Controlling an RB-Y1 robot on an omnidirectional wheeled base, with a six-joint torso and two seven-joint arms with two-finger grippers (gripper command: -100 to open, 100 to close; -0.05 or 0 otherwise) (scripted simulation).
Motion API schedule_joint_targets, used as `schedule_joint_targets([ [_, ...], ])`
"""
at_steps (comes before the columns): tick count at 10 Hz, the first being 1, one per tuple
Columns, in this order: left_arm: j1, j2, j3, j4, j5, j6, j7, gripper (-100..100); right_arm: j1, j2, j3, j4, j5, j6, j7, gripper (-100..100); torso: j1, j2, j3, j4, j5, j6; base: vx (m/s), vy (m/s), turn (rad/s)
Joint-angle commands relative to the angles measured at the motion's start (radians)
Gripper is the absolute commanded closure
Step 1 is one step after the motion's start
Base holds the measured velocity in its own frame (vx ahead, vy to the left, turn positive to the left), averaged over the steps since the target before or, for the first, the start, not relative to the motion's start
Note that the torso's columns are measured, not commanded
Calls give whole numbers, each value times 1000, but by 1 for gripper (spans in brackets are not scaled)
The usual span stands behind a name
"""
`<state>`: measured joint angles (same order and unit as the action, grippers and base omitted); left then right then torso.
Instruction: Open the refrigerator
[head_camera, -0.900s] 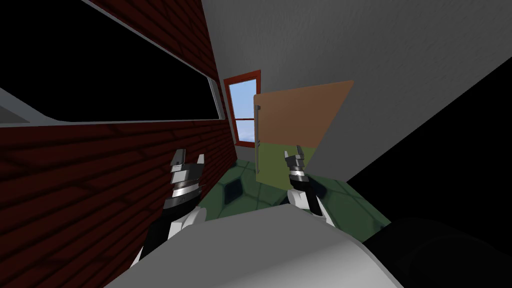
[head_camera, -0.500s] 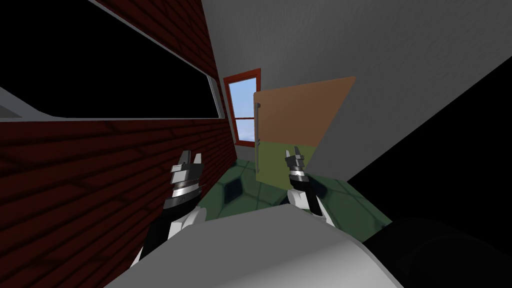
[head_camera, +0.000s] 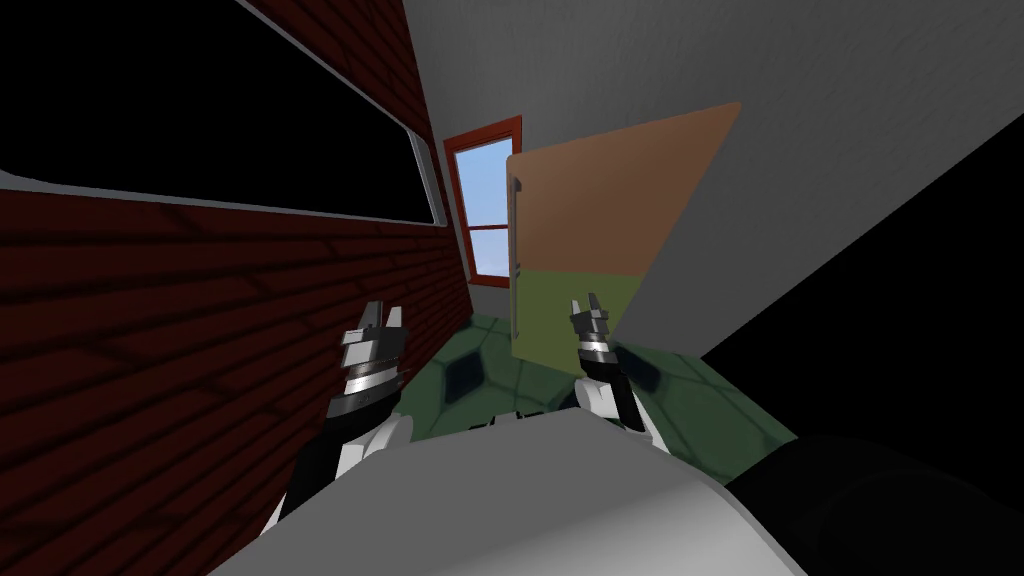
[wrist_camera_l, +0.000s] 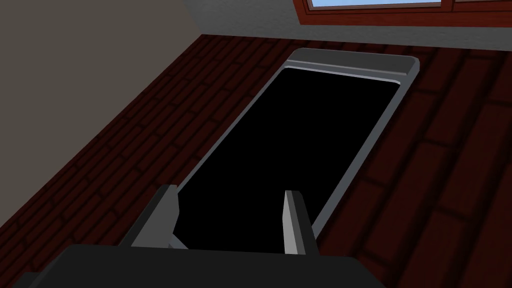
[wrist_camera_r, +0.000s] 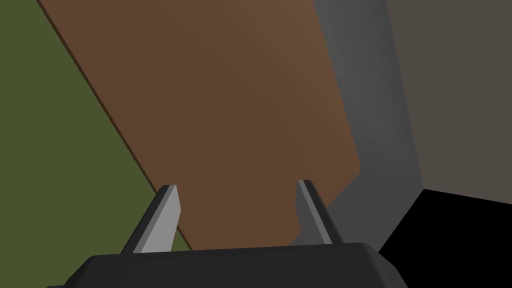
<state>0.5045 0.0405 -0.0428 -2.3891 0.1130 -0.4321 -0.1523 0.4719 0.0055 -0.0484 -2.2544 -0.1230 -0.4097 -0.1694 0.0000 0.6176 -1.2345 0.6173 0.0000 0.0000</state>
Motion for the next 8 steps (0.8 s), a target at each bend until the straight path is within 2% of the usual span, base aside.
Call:
schedule_joint_targets([
  [1, 0, 0, 0, 0, 0, 0, 0, 0, -3, -42, -3, 8, 4, 5, 9, -100, 0, 74, -148, 74, 0, 0, 4, 10, 34],
  [3, 0, 0, 0, 0, 0, 0, 0, 0, -9, -100, -9, 28, 14, 15, 31, -100, 1, 117, -236, 117, 0, 0, -3, 24, 63],
  [8, 0, 0, 0, 0, 0, 0, 0, 0, -37, -243, -36, 106, 57, 59, 127, -100, 1, 121, -241, 121, 0, 0, -5, 45, 99],
])
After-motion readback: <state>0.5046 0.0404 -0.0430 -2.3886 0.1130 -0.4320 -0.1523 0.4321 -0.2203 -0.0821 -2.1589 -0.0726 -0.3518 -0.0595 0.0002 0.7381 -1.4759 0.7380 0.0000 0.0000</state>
